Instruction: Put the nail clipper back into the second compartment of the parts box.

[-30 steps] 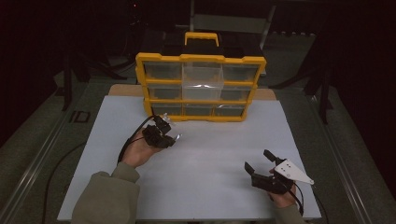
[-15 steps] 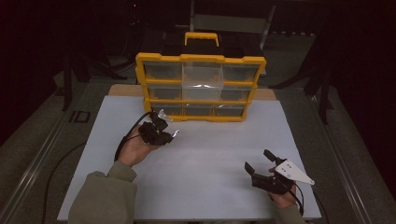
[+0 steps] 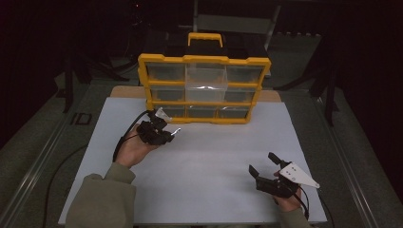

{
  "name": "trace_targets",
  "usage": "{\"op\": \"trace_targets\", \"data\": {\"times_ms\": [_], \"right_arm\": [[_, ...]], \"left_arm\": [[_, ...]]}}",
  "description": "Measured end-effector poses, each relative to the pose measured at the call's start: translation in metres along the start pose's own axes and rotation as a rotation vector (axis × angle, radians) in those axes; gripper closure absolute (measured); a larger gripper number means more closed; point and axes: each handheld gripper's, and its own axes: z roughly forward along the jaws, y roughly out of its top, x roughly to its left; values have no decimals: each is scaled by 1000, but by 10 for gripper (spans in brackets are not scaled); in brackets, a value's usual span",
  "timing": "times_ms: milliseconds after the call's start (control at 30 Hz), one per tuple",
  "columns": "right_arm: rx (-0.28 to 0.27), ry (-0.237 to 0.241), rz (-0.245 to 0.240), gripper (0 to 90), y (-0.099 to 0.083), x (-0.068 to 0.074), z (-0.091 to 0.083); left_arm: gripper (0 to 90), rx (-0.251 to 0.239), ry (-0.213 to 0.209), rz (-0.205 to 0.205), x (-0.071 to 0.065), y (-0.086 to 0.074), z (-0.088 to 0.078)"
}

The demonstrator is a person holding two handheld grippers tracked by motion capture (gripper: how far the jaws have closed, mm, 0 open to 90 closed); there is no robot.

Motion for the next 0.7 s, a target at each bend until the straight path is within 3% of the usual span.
{"op": "trace_targets", "data": {"times_ms": [700], "right_arm": [[16, -23, 8, 101, 2, -1, -1]], "left_arm": [[797, -53, 12, 2, 5, 9, -23]]}}
